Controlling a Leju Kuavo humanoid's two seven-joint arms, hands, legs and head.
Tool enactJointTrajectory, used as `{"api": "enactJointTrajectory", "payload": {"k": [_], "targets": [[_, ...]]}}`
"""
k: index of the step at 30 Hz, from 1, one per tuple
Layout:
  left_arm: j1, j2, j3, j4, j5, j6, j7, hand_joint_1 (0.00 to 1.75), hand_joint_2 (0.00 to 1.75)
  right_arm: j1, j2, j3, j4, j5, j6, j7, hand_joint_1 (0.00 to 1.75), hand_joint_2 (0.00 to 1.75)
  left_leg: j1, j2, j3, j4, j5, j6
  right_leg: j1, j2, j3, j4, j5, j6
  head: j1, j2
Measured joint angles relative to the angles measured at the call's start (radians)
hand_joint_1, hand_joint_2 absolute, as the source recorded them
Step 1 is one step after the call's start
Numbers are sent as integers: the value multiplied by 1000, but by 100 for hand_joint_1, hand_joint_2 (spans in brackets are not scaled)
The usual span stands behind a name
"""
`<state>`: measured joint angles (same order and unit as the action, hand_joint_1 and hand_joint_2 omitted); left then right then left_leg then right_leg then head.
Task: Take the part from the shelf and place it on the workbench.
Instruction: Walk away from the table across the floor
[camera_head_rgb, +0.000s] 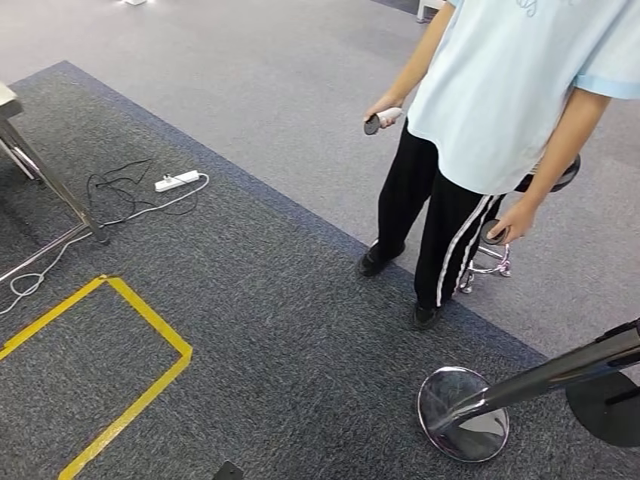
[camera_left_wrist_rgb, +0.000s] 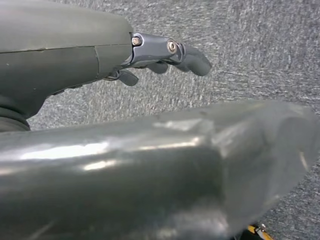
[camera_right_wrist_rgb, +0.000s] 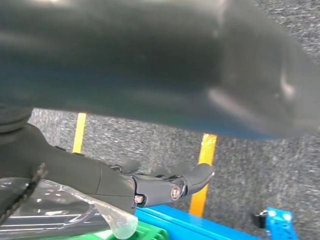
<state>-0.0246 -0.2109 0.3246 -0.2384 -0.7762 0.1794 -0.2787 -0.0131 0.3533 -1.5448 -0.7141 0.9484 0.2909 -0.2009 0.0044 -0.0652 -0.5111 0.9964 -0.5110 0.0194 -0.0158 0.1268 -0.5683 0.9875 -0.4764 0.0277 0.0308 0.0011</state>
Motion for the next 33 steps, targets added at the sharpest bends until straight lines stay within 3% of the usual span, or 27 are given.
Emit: {"api": "enactJointTrajectory", "payload": {"k": [1, 3, 5, 6, 8, 12, 13, 16, 17, 18, 20, 22, 23, 24, 25, 26, 28, 30, 33], "targets": [[-1, -1, 0, 0, 0, 0, 1, 0, 0, 3, -1, 0, 0, 0, 0, 0, 0, 0, 0, 12, 0, -5, 5, 6, -1, 1, -6, 0, 1, 6, 1, 0], [-2, -4, 1, 0, 0, 0, 1, 0, 0, 5, -3, 0, 0, -1, 0, 0, 0, 0, 3, 39, 2, -19, 14, 19, 1, -39, -34, 44, -30, 13, 5, 0], [0, -5, 2, 0, -1, 0, 1, 0, 0, 0, -5, 0, 0, -2, 0, 0, 0, 0, 2, 70, 0, -23, 18, 24, 3, -99, -92, 167, -97, 18, 10, 0], [1, -5, 2, 0, -1, 0, 1, 0, 0, -2, -6, 0, 0, -2, 0, 0, 0, 0, 0, 85, -1, -23, 18, 25, 2, -112, -122, 230, -125, 21, 11, 0], [3, -4, 3, 0, 0, 0, 1, 0, 0, -2, -7, 0, 0, -2, 0, 0, 0, 0, -1, 101, -3, -22, 18, 25, 1, -121, -152, 299, -151, 24, 11, 0], [3, -4, 3, 0, 0, 0, 1, 0, 0, -1, -7, 0, 0, -2, 0, 0, 0, 0, -1, 107, -4, -22, 18, 25, 1, -122, -155, 308, -151, 25, 11, 0], [2, -4, 3, 0, -1, -1, 1, 0, 0, 0, -9, 0, 1, -2, 0, 0, 0, 0, -3, 123, -3, -21, 15, 21, 1, -143, -108, 229, -122, 25, 11, 0], [-2, -5, 3, 0, -1, -3, 2, 0, 0, 1, -14, 0, 4, -4, -1, 1, 0, 0, -8, 181, 7, -14, 7, -4, 5, -180, 30, -10, -29, 7, 6, 0], [-3, -5, 3, 0, -1, -3, 2, 0, 0, 3, -14, 0, 4, -4, -1, 2, 0, 0, -7, 183, 8, -12, 3, -12, 4, -167, 31, -10, -25, -1, 4, 0], [-4, -6, 3, 0, -1, -3, 1, 0, 0, 5, -15, 0, 4, -4, -2, 2, 0, 0, -4, 168, 6, -1, -8, -18, 3, -158, 31, -11, -23, -7, 3, 0], [-3, -6, 3, 0, -1, -2, 0, 0, 0, 3, -16, 0, 4, -4, -4, 3, 0, 0, 0, 116, -23, 77, -63, -26, 1, -138, 35, -14, -18, -18, 0, 0], [0, -5, 3, 1, -2, -2, 0, 0, 0, 0, -16, 0, 5, -4, -5, 3, 0, 0, 0, 80, -83, 216, -132, -25, 4, -113, 31, -13, -16, -24, -2, 0], [2, -5, 3, 1, -1, -2, -1, 0, 0, 0, -17, 0, 6, -4, -6, 4, 0, 0, 0, 76, -106, 266, -147, -23, 7, -99, 30, -13, -15, -25, -2, 0], [3, -4, 3, 1, -1, -2, -1, 0, 0, 0, -17, 0, 7, -4, -7, 4, 0, 0, -1, 74, -116, 285, -142, -19, 9, -85, 30, -12, -15, -26, -2, 0], [3, -4, 3, 1, -1, -2, -1, 0, 0, 1, -17, 0, 7, -4, -8, 4, 0, 0, -1, 71, -107, 261, -116, -14, 11, -70, 30, -11, -15, -26, -2, 0], [3, -4, 3, 1, -1, -2, -1, 0, 0, 2, -17, 0, 7, -4, -9, 4, 0, 0, -2, 62, -82, 203, -75, -8, 12, -55, 31, -9, -15, -26, -2, 0], [3, -3, 3, 2, -2, -1, -1, 0, 0, 0, -17, 0, 9, -4, -11, 4, 0, 0, -3, 16, -26, 73, -10, 5, 13, -27, 30, -6, -14, -24, -1, 0], [1, -2, 3, 2, -2, 0, -2, 0, 0, -2, -17, 0, 11, -4, -12, 5, 0, 0, -4, -16, -2, 11, 3, 13, 11, -5, 20, -3, -10, -17, -3, 0], [-2, -2, 3, 3, -1, 0, -2, 0, 0, 2, -17, 0, 12, -4, -12, 5, 0, 0, -4, 1, -1, -4, 4, 16, 6, 16, 7, -5, -4, -2, -6, 0]]}}
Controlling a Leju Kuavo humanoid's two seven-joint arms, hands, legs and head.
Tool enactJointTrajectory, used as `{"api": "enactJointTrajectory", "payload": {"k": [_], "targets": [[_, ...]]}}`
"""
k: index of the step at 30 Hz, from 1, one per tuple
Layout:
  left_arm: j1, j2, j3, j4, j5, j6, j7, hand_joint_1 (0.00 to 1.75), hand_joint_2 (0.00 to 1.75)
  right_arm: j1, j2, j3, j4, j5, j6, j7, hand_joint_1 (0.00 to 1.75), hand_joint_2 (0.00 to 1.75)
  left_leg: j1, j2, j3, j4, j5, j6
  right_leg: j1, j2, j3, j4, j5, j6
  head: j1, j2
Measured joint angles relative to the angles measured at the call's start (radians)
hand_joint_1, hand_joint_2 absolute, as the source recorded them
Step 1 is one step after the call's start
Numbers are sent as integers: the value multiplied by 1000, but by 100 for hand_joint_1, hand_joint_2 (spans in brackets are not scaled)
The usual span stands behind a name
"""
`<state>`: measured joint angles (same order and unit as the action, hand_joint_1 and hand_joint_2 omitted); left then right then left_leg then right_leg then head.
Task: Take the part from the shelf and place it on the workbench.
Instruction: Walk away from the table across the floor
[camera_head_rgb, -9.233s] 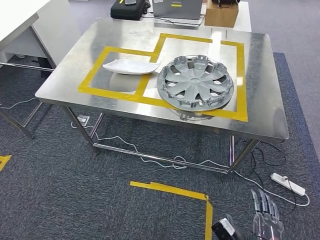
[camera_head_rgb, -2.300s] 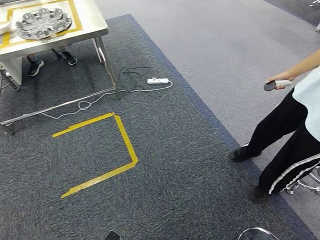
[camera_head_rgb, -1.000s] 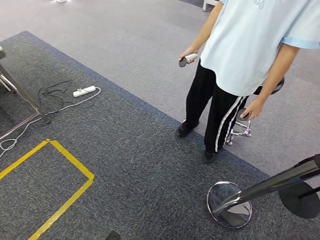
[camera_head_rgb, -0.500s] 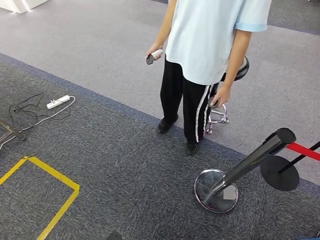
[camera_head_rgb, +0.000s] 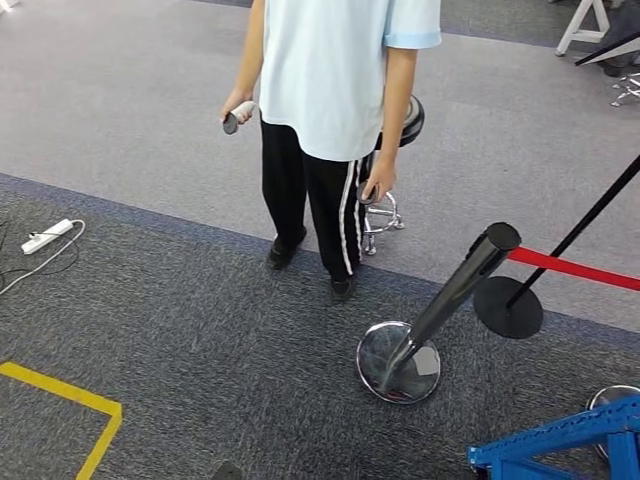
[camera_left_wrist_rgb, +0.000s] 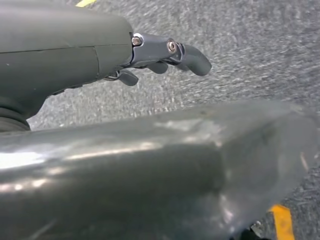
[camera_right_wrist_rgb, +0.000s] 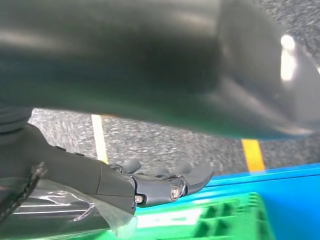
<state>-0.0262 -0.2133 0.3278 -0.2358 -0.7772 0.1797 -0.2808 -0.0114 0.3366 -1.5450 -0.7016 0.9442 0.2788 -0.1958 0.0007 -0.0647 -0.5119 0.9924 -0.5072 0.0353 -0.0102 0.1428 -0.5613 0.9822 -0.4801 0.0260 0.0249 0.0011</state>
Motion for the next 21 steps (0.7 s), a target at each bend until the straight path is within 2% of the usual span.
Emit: {"api": "enactJointTrajectory", "payload": {"k": [1, 2, 4, 5, 6, 7, 8, 9, 10, 12, 13, 15, 16, 18, 19, 20, 21], "targets": [[-1, -1, 0, 0, 0, 0, 0, 0, 0, 2, 0, 0, 0, 0, 0, 0, 0, 0, 2, 11, 3, -8, 4, 2, 1, -11, -6, 5, -4, 4, 1, 0], [-1, -2, 0, 0, 0, 0, 0, 0, 0, 2, -1, 0, 1, 0, -1, 0, 0, 0, 3, 24, 5, -15, 8, 6, 3, -34, -20, 26, -18, 7, 3, 0], [-1, -4, 0, 0, -1, 0, 0, 0, 0, -2, -2, 0, 1, 0, -1, 1, 0, 0, 2, 58, 8, -23, 11, 12, 5, -100, -74, 130, -73, 14, 7, 0], [0, -4, 0, 0, -1, -1, 0, 0, 0, -5, -3, 0, 2, 0, -1, 1, 0, 0, 0, 74, 8, -23, 11, 15, 4, -120, -108, 199, -104, 18, 9, 0], [1, -3, 1, 0, -1, -1, 0, 0, 0, -5, -4, 0, 2, 0, -1, 1, 0, 0, -2, 91, 7, -22, 10, 15, 1, -131, -136, 255, -123, 22, 9, 0], [2, -3, 1, 0, -1, -2, 1, 0, 0, -4, -4, 0, 2, 0, -1, 1, 0, 0, -3, 107, 7, -22, 8, 15, -2, -136, -147, 280, -125, 25, 9, 0], [1, -3, 1, 0, -1, -2, 1, 0, 0, -1, -5, 0, 3, 0, -1, 1, 0, 0, -4, 121, 8, -22, 7, 13, -4, -141, -137, 265, -108, 28, 9, 0], [0, -3, 1, 0, -1, -3, 2, 0, 0, 0, -5, 0, 3, 0, -1, 1, 0, 0, -3, 134, 10, -21, 4, 10, -7, -151, -105, 209, -77, 31, 10, 0], [0, -3, 1, 0, -1, -3, 2, 0, 0, 0, -6, 0, 3, 0, -1, 1, 0, 0, -4, 146, 13, -20, 1, 6, -8, -171, -61, 132, -47, 33, 10, 0], [-2, -3, 1, 0, -1, -3, 2, 0, 0, -4, -6, 1, 4, 0, -1, 1, 0, 0, -7, 166, 18, -16, -6, -5, -7, -203, 7, 20, -15, 27, 8, 0], [-3, -3, 1, 0, -1, -3, 2, 0, 0, -5, -6, 0, 5, 0, -1, 1, 0, 0, -9, 173, 20, -14, -8, -11, -5, -208, 18, 2, -14, 21, 7, 0], [-6, -4, 1, 0, -1, -3, 2, 0, 0, -2, -6, 0, 6, 1, -1, 1, 0, 0, -9, 186, 25, -14, -11, -22, -1, -190, 15, 1, -13, 7, 5, 0], [-7, -4, 1, 0, -1, -3, 3, 0, 0, 0, -7, 0, 6, 2, -2, 0, 0, 0, -6, 179, 26, -9, -17, -28, -2, -181, 15, -1, -11, 0, 4, 0], [-8, -5, 1, 0, -2, -3, 3, 0, 0, -2, -9, 0, 6, 4, -3, 0, 0, 0, -1, 133, 7, 46, -60, -38, -5, -161, 20, -5, -7, -14, 0, 0], [-8, -5, 1, 0, -2, -3, 3, 0, 0, -4, -10, 0, 6, 4, -3, -1, 0, 0, 1, 104, -18, 107, -95, -40, -4, -149, 19, -6, -5, -20, -2, 0], [-6, -5, 1, 0, -2, -3, 4, 0, 0, -5, -11, 0, 7, 5, -3, -1, 0, 0, 2, 85, -51, 180, -130, -40, -3, -137, 18, -6, -4, -24, -4, 0], [-5, -5, 1, 0, -2, -3, 4, 0, 0, -5, -11, 0, 7, 5, -2, -1, 0, 0, 2, 76, -82, 246, -155, -40, -1, -123, 18, -5, -4, -26, -4, 0]]}}
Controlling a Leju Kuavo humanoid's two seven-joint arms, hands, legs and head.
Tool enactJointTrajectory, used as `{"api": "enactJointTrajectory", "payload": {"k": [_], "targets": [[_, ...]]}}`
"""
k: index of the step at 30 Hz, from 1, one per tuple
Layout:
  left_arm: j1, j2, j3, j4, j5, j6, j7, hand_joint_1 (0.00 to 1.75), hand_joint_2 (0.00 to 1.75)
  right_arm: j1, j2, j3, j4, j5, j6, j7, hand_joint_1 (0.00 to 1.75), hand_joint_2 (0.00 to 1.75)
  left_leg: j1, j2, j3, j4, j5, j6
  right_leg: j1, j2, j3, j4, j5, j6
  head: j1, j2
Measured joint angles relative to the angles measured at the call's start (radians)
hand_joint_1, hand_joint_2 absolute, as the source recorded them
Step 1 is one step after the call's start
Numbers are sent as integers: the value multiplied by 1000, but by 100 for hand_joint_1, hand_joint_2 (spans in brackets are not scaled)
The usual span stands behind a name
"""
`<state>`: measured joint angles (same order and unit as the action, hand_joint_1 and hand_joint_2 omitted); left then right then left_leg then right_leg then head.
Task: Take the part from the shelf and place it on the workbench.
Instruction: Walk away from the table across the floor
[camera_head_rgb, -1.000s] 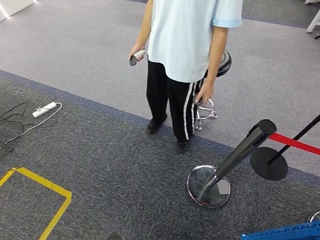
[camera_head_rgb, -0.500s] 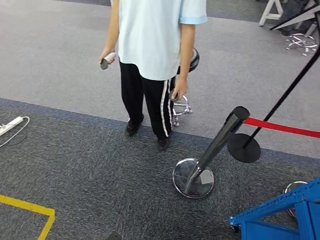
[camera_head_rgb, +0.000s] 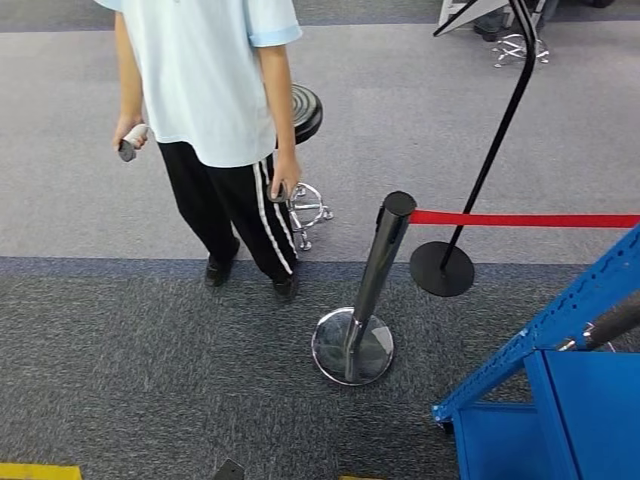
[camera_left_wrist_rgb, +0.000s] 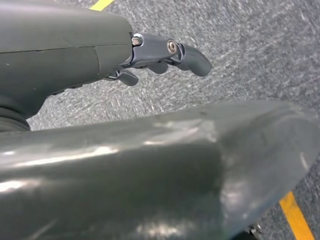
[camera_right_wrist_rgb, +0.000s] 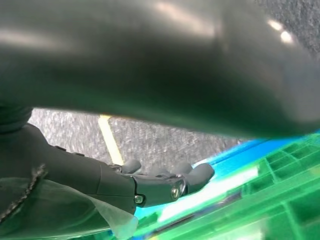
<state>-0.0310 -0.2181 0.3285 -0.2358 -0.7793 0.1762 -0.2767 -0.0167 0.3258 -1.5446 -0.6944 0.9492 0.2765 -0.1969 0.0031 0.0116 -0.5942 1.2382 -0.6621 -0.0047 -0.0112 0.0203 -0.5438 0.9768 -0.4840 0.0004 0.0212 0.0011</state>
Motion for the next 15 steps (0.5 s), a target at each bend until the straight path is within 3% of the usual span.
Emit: {"api": "enactJointTrajectory", "payload": {"k": [1, 2, 4, 6, 8, 10, 12, 14, 15], "targets": [[1, 0, 0, 0, 0, 0, 0, 0, 0, 1, 0, 0, 1, 0, 0, 0, 0, 0, 0, -3, -20, 38, -5, 1, 2, 14, 0, 0, 0, -1, 0, 0], [1, 1, 0, 0, 0, 0, 1, 0, 0, 2, 0, 0, 1, 1, 0, 0, 0, 0, 0, -5, -23, 36, 12, 4, 4, 29, 1, 1, 0, -1, 0, 0], [1, 1, 0, 0, 0, 0, 1, 0, 0, 1, 0, 0, 2, 2, 0, 0, 0, 0, -1, -24, 17, -69, 92, 14, 5, 59, 4, 3, 0, -1, 0, 0], [1, 1, 0, 0, 0, 0, 1, 0, 0, -1, 0, 0, 4, 1, 0, -1, 0, 0, 0, -81, 64, -190, 150, 25, 5, 86, 1, 7, 1, 4, 1, 0], [1, 3, 0, 0, 0, 0, 1, 0, 0, 0, 0, 0, 6, 1, 0, -1, 0, 0, 0, -112, 77, -235, 157, 30, 1, 109, -12, 9, 6, 16, -1, 0], [-1, 2, 0, 0, -1, 0, 2, 0, 0, 4, 0, 0, 7, 2, -1, -1, 0, 0, 0, -88, 81, -250, 161, 34, -3, 125, -27, 8, 10, 29, -3, 0], [-3, 0, 0, 0, -2, 0, 2, 0, 0, 4, -1, 0, 9, 3, -3, -3, 0, 0, 3, -56, 87, -268, 170, 42, 0, 80, -53, 46, -16, 37, 1, 0], [-1, -1, 0, 0, -4, 0, 2, 0, 0, -1, -2, 0, 11, 4, -4, -5, 0, 0, 2, -20, 89, -276, 172, 48, 1, 13, -110, 162, -79, 43, 6, 0], [0, 0, 0, 0, -4, 0, 2, 0, 0, -3, -2, 0, 12, 4, -4, -5, 0, 0, 1, -2, 89, -276, 172, 49, -1, -3, -142, 227, -106, 48, 7, 0]]}}
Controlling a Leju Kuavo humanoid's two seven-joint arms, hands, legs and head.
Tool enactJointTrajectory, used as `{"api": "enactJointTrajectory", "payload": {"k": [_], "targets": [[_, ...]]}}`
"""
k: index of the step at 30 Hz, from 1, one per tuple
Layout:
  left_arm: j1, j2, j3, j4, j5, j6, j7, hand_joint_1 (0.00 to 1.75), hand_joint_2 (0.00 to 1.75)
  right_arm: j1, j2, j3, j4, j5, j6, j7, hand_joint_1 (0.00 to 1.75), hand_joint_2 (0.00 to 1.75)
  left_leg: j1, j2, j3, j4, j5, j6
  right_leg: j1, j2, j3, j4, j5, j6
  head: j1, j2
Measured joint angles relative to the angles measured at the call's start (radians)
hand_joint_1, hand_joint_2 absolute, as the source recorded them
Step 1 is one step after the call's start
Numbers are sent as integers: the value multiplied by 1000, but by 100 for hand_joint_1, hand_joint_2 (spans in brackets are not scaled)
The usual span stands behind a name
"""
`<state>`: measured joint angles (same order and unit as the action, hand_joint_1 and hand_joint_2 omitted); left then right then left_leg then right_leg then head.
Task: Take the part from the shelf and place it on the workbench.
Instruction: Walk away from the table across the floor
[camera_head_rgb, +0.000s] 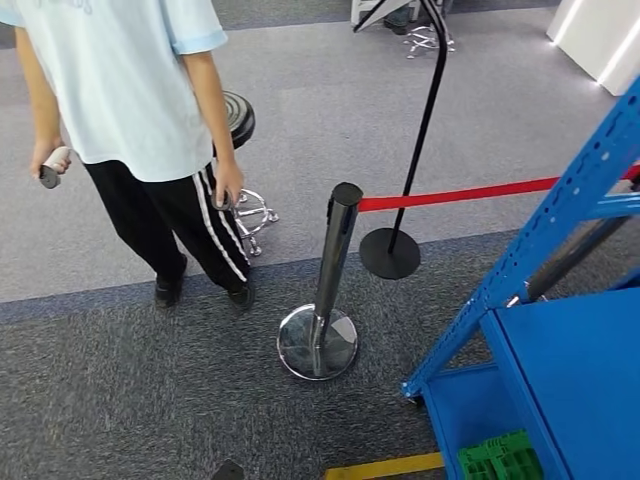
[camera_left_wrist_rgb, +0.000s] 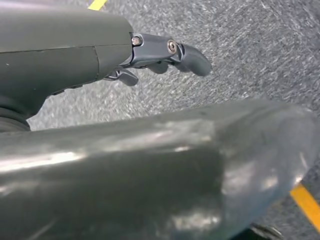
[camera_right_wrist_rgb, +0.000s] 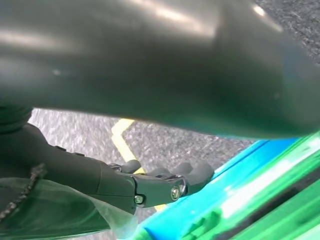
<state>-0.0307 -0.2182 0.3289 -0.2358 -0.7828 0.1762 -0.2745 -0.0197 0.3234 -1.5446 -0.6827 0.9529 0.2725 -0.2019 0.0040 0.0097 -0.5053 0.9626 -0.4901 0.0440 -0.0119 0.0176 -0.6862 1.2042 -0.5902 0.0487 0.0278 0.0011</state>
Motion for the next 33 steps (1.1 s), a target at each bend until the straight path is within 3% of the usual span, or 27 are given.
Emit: {"api": "enactJointTrajectory", "payload": {"k": [1, 2, 3, 5, 7, 8, 10, 12, 14, 16, 17, 18, 19, 21, 23, 25, 27, 29, 30, 32, 33], "targets": [[1, 1, 0, 0, 0, 0, 0, 0, 0, 1, 0, 0, 1, 0, 0, 0, 0, 0, -1, 17, 0, 0, -1, 0, -3, -8, -21, 46, -13, 5, 0, 0], [1, 1, 0, 0, 0, 0, 0, 0, 0, 3, -1, 0, 2, 0, 0, 0, 0, 0, 0, 32, 0, 0, -2, -1, -6, -13, -24, 58, -9, 9, 0, 0], [1, 1, 0, 0, 0, 0, 0, 0, 0, 6, -1, 0, 2, 0, 0, 0, 0, 0, 0, 46, 0, 1, -4, -4, -9, -19, -4, 26, 13, 14, 0, 0], [1, 1, 0, 0, 0, 0, 0, 0, 0, 6, -2, 0, 4, 0, 0, 0, 0, 0, 1, 70, 5, 6, -11, -14, -14, -57, 78, -114, 71, 20, 1, 0], [1, 2, 0, 0, 0, 0, 0, 0, 0, 1, -2, 0, 7, 0, 0, -1, 0, 0, -3, 89, 9, 15, -20, -28, -14, -87, 137, -209, 99, 11, -1, 0], [0, 2, 0, 0, 0, 0, 0, 0, 0, 1, -2, 0, 8, 0, 0, -1, 0, 0, -5, 97, 10, 18, -22, -33, -11, -89, 144, -219, 98, 3, -2, 0], [-3, 2, 0, 0, 0, 0, 0, 0, 0, 5, -3, 0, 9, 1, 0, -1, 0, 0, -2, 105, 14, 21, -27, -44, -9, -69, 141, -216, 100, -14, -5, 0], [-5, 1, 0, 0, 0, 0, 0, 0, 0, 8, -4, 0, 9, 2, 0, -1, 0, 0, 5, 68, 4, 56, -57, -54, -10, -50, 140, -218, 104, -29, -6, 0], [-3, 1, 0, 0, 0, 0, 0, 0, 0, 4, -4, 0, 10, 3, 0, -2, 0, 0, 7, 15, -45, 170, -123, -57, -9, -28, 141, -220, 107, -40, -10, 0], [0, 1, 0, 0, 1, 0, 0, 0, 0, 3, -4, 0, 11, 3, 0, -1, 0, 0, 6, -1, -109, 301, -170, -54, -5, -1, 139, -219, 108, -45, -11, 0], [1, 2, 0, 0, 1, 0, 0, 0, 0, 4, -4, 0, 12, 4, 0, 0, 0, 0, 6, -2, -125, 327, -166, -51, -4, 14, 139, -219, 109, -46, -11, 0], [2, 2, 0, 0, 2, 0, 0, 0, 0, 5, -4, 0, 12, 4, 0, 1, 0, 0, 5, -5, -122, 310, -141, -47, -2, 29, 140, -219, 109, -46, -11, 0], [2, 2, 0, 0, 2, 0, 0, 0, 0, 6, -4, 0, 13, 5, 0, 2, 0, 0, 5, -12, -101, 258, -101, -42, -2, 44, 141, -219, 109, -46, -11, 0], [2, 2, 0, 0, 2, 0, 0, 0, 0, 5, -4, 0, 14, 4, 0, 1, 0, 0, 6, -61, -45, 121, -31, -31, -1, 71, 140, -216, 111, -42, -10, 0], [2, 4, 0, 0, 2, 1, -1, 0, 0, 3, -4, 0, 15, 4, 0, 1, 0, 0, 6, -99, -18, 48, -12, -26, -4, 94, 130, -214, 114, -31, -10, 0], [1, 3, 0, 0, 2, 1, -1, 0, 0, 6, -5, 0, 15, 4, 0, 1, 0, 0, 4, -87, -16, 37, -12, -23, -9, 115, 119, -215, 120, -16, -10, 0], [0, 2, 1, 0, 2, 1, -2, 0, 0, 9, -5, 0, 16, 4, -1, 1, 0, 0, 6, -61, -12, 23, -4, -13, -9, 84, 99, -195, 106, -7, -7, 0], [1, 0, 1, 0, 1, 1, -2, 0, 0, 5, -5, 0, 16, 4, -1, 1, 0, 0, 6, -28, -11, 15, 1, -6, -6, 22, 48, -101, 51, -3, 2, 0], [3, 0, 1, 0, 0, 0, -2, 0, 0, 2, -6, 0, 16, 4, -1, 1, 0, 0, 5, -10, -12, 15, 1, -4, -6, 2, 15, -31, 19, 0, 5, 0], [5, 1, 2, 0, 0, 0, -2, 0, 0, 3, -6, 0, 16, 4, -1, 1, 0, 0, 3, 23, -13, 15, 0, -4, -8, -11, -26, 59, -8, 7, 6, 0], [5, 1, 2, 0, 0, 0, -2, 0, 0, 6, -7, 0, 16, 4, -1, 0, 0, 0, 3, 38, -13, 16, -1, -5, -9, -16, -19, 53, 4, 9, 6, 0]]}}
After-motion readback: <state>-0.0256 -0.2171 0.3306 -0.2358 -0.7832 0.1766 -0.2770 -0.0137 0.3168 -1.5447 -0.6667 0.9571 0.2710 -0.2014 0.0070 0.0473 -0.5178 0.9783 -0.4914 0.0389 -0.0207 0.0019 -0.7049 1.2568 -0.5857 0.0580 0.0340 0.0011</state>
